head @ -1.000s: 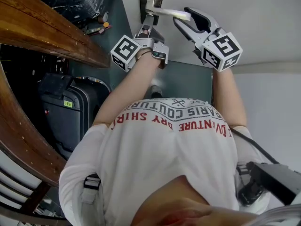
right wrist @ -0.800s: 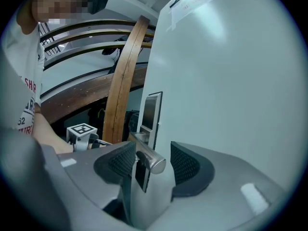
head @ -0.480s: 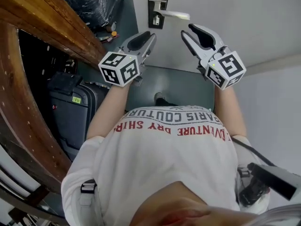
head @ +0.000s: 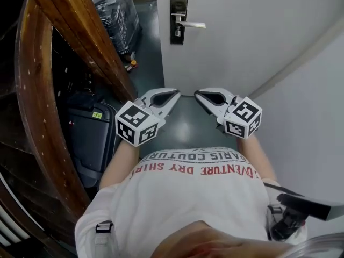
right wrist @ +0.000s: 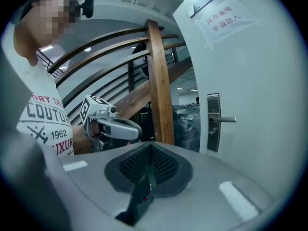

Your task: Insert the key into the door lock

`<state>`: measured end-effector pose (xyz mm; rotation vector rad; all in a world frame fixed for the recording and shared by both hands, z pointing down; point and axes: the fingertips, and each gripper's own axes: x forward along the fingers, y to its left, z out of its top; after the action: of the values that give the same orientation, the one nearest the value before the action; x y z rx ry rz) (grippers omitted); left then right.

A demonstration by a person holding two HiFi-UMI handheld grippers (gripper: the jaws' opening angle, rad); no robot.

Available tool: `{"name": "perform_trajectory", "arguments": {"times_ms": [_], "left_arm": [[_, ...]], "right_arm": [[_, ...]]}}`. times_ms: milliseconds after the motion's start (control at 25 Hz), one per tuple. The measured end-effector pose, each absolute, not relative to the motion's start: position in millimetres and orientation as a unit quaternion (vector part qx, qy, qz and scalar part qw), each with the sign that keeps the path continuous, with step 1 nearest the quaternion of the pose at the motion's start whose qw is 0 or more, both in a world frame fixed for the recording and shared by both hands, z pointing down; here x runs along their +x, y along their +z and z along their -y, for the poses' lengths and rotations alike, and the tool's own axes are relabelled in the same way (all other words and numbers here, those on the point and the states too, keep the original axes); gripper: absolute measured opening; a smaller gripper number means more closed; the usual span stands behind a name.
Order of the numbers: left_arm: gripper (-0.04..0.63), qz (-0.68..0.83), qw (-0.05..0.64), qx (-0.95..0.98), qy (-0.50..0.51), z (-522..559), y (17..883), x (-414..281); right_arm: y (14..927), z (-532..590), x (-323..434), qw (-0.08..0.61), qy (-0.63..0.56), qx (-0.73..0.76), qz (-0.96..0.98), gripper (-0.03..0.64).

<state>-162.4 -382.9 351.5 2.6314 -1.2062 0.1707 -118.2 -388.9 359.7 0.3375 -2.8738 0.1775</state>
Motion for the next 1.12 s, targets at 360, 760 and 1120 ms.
{"name": "perform_trajectory", "arguments": {"times_ms": [360,760,1120], "left_arm": [[0.002,0.406,0.125,0.902,0.079,227.9,359.7,-95.7],[0.002,0.369,0.148,0.912,0.100,-12.8,400.0,74.9],[0.002,0.380,0.146,0.908,0.105,-103.8,368.4,150.5]], "right_arm": [[367.1,235.0,-59.2,0.130,0.055,0.110,0.984,0.002],[413.8,-8.4,110.9,0.136,0.085,0.155,0.975,0.003],[383.2,-103.9,192.4,0.121,0.083,0.189,0.971,0.002]]}}
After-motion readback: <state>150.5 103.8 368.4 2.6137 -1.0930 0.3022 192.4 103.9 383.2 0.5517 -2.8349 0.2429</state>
